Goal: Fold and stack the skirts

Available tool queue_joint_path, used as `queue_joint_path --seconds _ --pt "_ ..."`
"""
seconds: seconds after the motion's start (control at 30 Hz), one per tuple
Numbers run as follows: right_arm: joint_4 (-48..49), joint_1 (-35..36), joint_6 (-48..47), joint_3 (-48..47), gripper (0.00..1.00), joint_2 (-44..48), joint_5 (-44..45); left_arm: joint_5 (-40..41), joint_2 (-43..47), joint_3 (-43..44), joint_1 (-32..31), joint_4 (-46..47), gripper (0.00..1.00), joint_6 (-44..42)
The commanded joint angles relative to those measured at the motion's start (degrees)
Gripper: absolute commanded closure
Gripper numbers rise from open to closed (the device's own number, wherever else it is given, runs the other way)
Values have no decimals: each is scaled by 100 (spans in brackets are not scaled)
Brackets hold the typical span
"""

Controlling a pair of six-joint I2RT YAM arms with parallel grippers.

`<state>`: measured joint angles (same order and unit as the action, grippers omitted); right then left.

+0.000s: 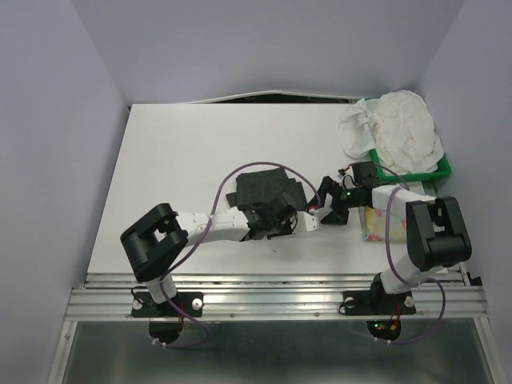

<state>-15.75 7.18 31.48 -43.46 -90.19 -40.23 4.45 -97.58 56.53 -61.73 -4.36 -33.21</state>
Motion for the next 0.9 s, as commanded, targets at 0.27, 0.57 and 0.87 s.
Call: queue_joint_path --seconds 0.27,0.57,0.87 --pt "1486 170 323 57 0 -420 -802 -761 451 420 91 -91 100 -80" --pt "2655 583 745 -206 0 -1377 -978 -972 530 402 135 -74 100 -142" --pt "3877 776 1062 -180 9 -2336 -1743 -1148 565 271 153 40 100 -247"
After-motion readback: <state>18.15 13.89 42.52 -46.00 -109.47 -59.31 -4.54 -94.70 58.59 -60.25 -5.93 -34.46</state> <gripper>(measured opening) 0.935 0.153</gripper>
